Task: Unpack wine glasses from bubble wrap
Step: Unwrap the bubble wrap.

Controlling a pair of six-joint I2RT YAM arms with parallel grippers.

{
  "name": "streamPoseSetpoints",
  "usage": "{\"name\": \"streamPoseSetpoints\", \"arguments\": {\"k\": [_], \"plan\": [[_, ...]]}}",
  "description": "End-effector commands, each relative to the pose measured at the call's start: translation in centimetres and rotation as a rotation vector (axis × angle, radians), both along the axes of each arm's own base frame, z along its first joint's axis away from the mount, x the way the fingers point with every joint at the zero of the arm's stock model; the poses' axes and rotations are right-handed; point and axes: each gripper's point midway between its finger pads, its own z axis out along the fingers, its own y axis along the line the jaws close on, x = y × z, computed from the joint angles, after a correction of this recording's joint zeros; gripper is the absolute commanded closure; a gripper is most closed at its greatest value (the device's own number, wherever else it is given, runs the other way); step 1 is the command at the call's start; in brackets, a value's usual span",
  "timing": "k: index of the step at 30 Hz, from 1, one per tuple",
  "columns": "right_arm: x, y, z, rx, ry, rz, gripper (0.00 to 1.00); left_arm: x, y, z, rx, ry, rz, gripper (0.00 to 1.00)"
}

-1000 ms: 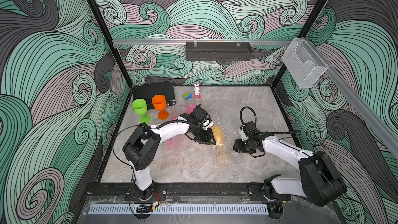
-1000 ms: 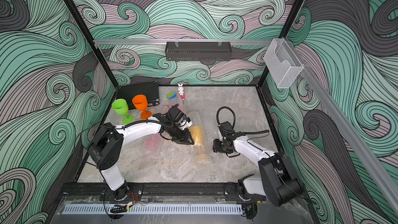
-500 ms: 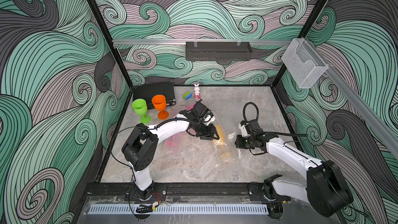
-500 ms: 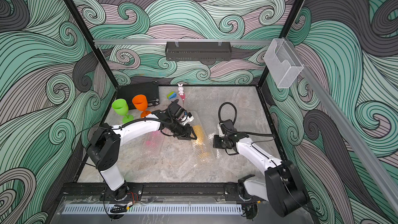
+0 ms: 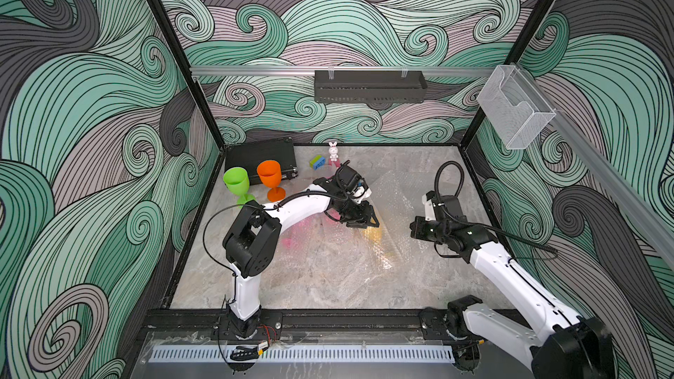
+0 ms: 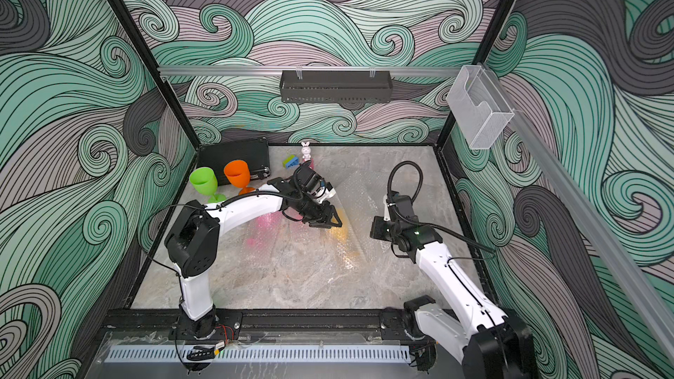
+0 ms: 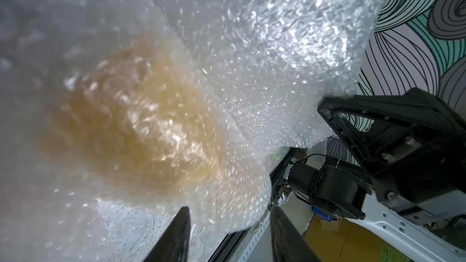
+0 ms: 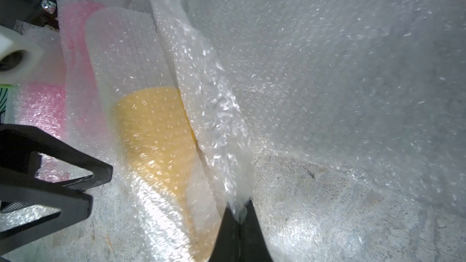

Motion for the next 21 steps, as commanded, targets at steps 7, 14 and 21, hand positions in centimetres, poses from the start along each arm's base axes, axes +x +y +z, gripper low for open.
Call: {"name": "streamPoseSetpoints", "arguments": {"k": [7,14,21], "plan": [[-2.3,-0.2,0.3,0.07,0.057,-0.043,1.0,-0.2,2.1,-1.6,0.229,-0.053,0.002,0.41],[-2.6,-0.1,-0.1,0.077,0.067,-0.044,1.0,-2.2,3.0,-3.4,0.318,-0.066,-0.012,0.26],[-2.6,-0.4,-0.6,0.068,0.08,-0.067,1.0,-2.4,3.1,-4.6,0.32,-0.061,-0.009,0.42]]}}
